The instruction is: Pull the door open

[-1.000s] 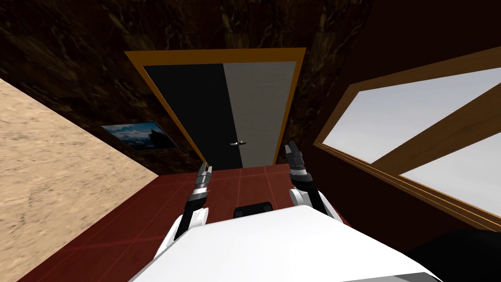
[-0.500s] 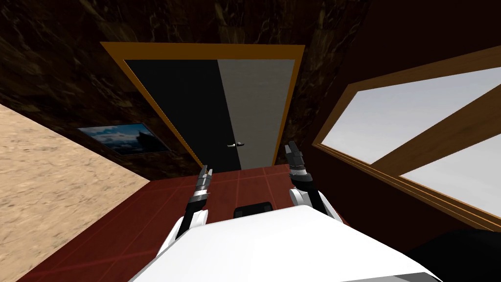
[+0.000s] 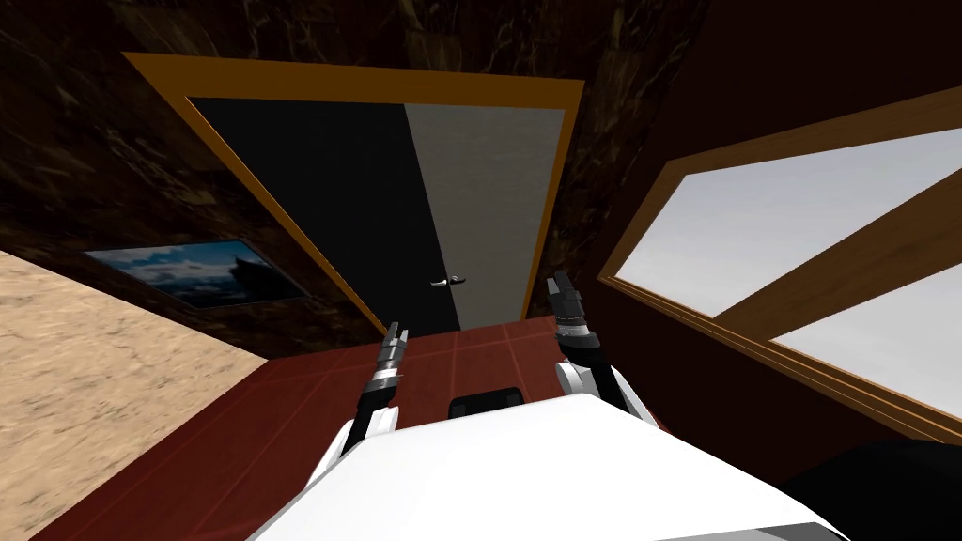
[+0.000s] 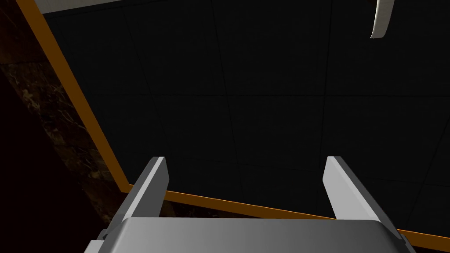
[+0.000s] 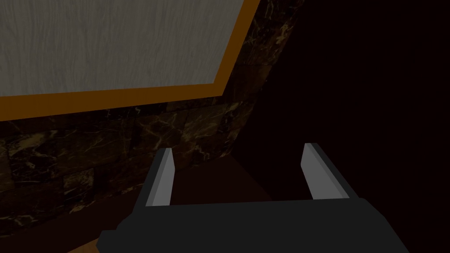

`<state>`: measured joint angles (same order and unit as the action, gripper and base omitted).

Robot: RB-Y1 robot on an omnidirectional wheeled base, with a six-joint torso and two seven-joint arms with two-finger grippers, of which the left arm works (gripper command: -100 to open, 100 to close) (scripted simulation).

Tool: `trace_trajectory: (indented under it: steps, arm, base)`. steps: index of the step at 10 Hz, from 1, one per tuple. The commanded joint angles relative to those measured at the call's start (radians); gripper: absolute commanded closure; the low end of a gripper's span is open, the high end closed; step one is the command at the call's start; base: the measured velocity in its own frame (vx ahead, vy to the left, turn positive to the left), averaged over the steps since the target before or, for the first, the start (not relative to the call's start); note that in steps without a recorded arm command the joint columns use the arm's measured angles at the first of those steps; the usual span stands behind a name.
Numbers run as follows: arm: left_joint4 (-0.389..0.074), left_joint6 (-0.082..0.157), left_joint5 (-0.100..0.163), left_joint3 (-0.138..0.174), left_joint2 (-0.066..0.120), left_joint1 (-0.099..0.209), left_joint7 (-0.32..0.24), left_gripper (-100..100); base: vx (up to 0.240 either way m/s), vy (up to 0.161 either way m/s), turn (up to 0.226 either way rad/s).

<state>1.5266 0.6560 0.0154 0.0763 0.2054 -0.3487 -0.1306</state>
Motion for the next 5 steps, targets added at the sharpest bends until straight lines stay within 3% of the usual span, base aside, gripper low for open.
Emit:
trace_trajectory:
  steps: [1, 5]
  arm:
    - [-0.038, 0.013, 0.005, 0.003, 0.008, 0.007, -0.010, -100]
    - [-0.139, 0.046, 0.016, 0.008, 0.025, 0.030, -0.031, -100]
  base:
    - [0.102, -0.012, -0.063]
    - [0.105, -0.013, -0.063]
